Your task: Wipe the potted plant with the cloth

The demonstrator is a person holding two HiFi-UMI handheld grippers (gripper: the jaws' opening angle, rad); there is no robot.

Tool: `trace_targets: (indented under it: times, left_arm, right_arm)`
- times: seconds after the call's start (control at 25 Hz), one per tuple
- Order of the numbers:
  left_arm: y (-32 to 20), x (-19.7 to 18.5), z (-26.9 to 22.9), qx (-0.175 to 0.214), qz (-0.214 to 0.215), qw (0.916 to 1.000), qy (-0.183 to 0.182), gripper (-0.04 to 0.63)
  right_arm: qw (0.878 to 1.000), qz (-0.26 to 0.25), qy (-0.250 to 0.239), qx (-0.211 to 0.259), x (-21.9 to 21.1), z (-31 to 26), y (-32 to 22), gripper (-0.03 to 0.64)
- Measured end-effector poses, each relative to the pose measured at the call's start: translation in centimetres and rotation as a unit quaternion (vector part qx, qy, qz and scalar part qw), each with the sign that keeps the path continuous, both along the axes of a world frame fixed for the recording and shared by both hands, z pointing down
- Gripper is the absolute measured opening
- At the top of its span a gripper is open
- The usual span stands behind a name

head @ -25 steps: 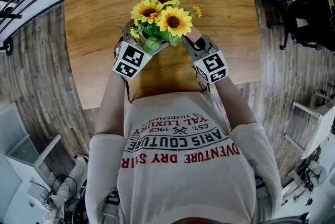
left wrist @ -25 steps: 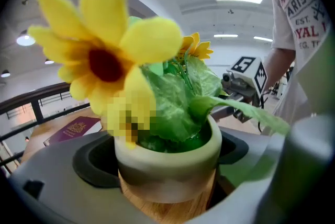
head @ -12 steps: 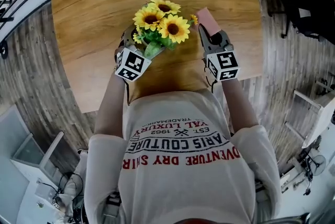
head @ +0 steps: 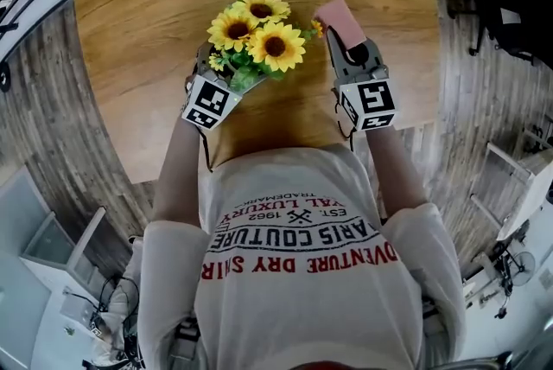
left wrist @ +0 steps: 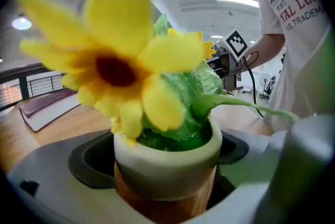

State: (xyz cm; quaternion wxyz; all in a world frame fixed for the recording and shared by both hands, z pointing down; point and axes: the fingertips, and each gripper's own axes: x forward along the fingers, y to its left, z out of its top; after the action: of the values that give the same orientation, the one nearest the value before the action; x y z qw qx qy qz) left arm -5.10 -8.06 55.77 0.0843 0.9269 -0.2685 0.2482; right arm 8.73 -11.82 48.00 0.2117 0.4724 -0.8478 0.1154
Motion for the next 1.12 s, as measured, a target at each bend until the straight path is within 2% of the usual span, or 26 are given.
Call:
trace_targets:
  times: [0.32,0.52,0.64,0.76,0.92,0.96,1.0,1.04,1.08,1.12]
  left_arm:
    - [1.1,-1.5,-1.1,-0.017,-0.083,0.996,0.029,0.537]
    - [1.8,-2.4,-5.3,0.037,-0.115,0.9917,0.042,0.537]
    - [1.3,-3.5,-9.3,0.08,-0.152,0.9828,0.067,0.537]
    - [0.7,-5.5,-13.6,0.117,-0.209,0.9662,0.097,0.535]
    - [1.0,-7.8,-17.4,0.112,-0.263,0.9497,0.128,0.531]
    - [1.2,-8.5,-18.1,0.115,-0.277,0.9456,0.127,0.515]
    - [1.2,-9.2,-18.7,0.124,-0.295,0.9397,0.12,0.418]
    - [1.3,-10.0,-19.4,0.138,-0.315,0.9322,0.113,0.204]
    - [1.3,-10.5,-20.0,0.15,-0.331,0.9255,0.107,0.118]
    - [1.3,-10.9,-20.5,0.158,-0.34,0.9216,0.102,0.111]
  right_arm:
    - [0.998,-0.019,0.031,0.06,-1.2,-3.8,-0.4,0.037]
    - [0.994,-0.003,0.042,0.1,-1.1,-6.3,-0.8,0.037]
    - [0.992,-0.004,0.038,0.117,-1.4,-7.5,-0.5,0.037]
    - [0.989,-0.01,0.034,0.143,-2.4,-9.5,-0.1,0.037]
    - [0.981,-0.03,0.021,0.192,-3.7,-12.5,0.8,0.037]
    - [0.98,-0.033,0.019,0.193,-4.0,-12.8,1.1,0.037]
    - [0.981,-0.035,0.018,0.19,-4.1,-13.0,1.2,0.037]
    - [0.982,-0.037,0.017,0.187,-4.3,-13.1,1.3,0.037]
    - [0.982,-0.038,0.015,0.185,-4.4,-13.1,1.3,0.037]
    - [0.982,-0.04,0.013,0.185,-4.5,-13.2,1.3,0.037]
